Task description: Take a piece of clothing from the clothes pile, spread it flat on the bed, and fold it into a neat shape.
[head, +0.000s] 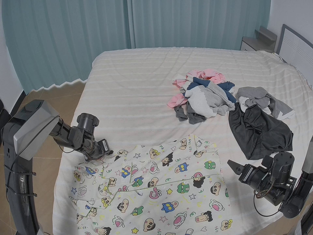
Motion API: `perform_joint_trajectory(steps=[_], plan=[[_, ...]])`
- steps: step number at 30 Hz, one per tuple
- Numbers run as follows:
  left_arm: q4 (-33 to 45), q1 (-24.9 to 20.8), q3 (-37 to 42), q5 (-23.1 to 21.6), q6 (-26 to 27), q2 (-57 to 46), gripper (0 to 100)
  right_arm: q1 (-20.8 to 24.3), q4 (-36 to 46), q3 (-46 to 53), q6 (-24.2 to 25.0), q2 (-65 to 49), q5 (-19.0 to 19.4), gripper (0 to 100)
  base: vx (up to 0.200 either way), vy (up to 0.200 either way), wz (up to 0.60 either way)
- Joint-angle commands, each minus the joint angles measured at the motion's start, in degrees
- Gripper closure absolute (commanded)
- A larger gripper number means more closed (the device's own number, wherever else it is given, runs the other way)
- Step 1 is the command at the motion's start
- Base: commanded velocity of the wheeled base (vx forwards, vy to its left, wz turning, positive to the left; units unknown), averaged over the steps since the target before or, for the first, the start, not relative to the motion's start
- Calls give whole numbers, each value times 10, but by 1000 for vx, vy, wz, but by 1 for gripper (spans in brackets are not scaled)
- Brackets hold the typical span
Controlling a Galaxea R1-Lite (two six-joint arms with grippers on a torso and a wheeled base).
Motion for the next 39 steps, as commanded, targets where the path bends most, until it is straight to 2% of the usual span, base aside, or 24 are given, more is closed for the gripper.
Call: perform_joint_trajectory(steps=[1, 10, 18, 26, 33, 34, 39], plan=[[-1, 1, 5, -7, -2, -2, 100, 0, 0, 10, 0, 0, 0, 0, 0, 0, 0], [-12, 10, 24, -9, -1, -36, 100, 0, 0, 10, 0, 0, 0, 0, 0, 0, 0], [-141, 20, 96, -8, 1, -114, 100, 0, 0, 10, 0, 0, 0, 0, 0, 0, 0], [-212, 51, 142, -4, 0, -156, 100, 0, 0, 10, 0, -6, 0, 0, 0, 0, 0], [-277, 80, 182, -5, -2, -172, 100, 0, 0, 10, 0, -8, 0, 0, 0, 0, 0], [-309, 88, 197, -3, -2, -170, 100, 0, 0, 10, 0, -8, 0, 0, 0, 0, 0], [-377, 98, 223, -5, -2, -155, 100, 0, 0, 10, 0, -8, 0, 0, 0, 0, 0]])
